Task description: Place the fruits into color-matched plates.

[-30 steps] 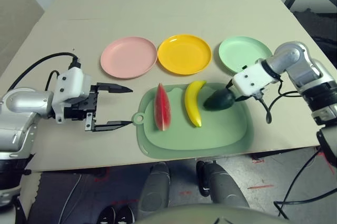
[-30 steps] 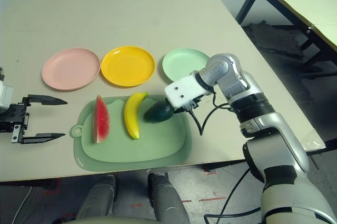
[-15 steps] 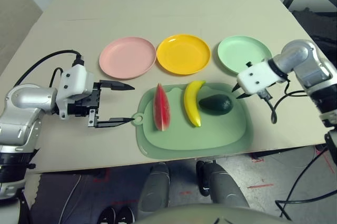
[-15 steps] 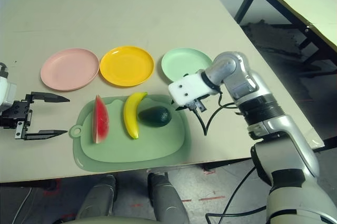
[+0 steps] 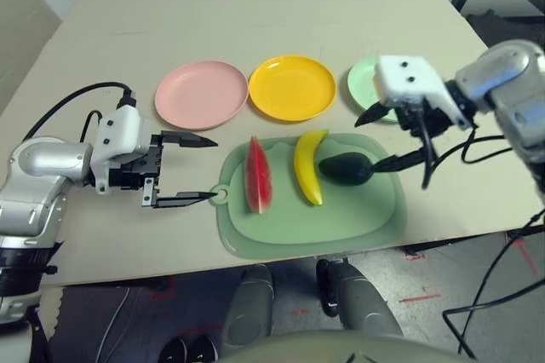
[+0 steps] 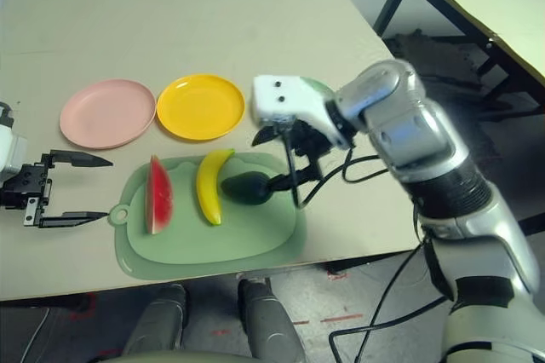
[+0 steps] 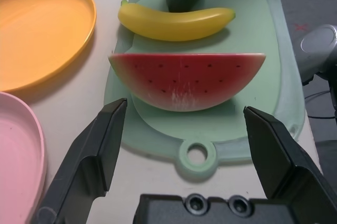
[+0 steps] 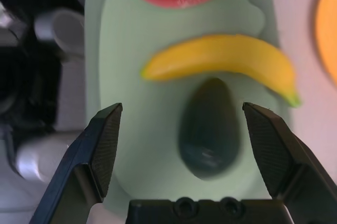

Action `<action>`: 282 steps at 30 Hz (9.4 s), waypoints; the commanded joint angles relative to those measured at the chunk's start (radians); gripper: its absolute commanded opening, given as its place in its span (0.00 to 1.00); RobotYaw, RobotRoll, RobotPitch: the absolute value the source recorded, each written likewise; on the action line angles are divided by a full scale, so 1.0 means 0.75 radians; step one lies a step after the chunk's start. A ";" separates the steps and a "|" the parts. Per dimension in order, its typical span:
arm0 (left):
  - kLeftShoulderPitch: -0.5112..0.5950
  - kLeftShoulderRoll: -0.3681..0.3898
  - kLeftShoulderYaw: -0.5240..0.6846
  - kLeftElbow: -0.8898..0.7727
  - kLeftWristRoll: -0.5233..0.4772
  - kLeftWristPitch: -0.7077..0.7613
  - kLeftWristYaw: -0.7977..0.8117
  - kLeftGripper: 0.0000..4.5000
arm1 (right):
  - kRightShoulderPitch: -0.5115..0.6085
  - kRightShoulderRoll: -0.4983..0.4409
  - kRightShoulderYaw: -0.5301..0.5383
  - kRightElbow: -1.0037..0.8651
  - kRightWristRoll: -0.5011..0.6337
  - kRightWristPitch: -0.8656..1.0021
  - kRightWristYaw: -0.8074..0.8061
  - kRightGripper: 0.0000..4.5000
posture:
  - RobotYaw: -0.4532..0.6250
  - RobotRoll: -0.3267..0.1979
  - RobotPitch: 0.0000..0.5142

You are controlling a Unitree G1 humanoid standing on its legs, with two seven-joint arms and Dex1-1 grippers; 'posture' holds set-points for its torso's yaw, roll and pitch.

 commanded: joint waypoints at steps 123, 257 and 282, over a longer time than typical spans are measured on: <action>-0.053 0.035 -0.038 -0.235 -0.051 0.305 0.149 1.00 | -0.205 0.471 0.347 1.063 -0.664 -1.552 0.063 0.93 | 0.50 0.62 0.36; -1.535 -0.119 -0.903 1.655 1.024 -1.102 0.343 0.49 | 1.333 0.504 -0.487 -0.256 0.406 -0.965 -0.966 1.00 | 0.38 0.62 0.40; -1.467 -0.312 -0.928 1.868 1.393 -0.980 0.829 0.96 | 1.371 0.420 -0.588 -0.291 0.458 -0.926 -0.997 1.00 | 0.31 0.62 0.49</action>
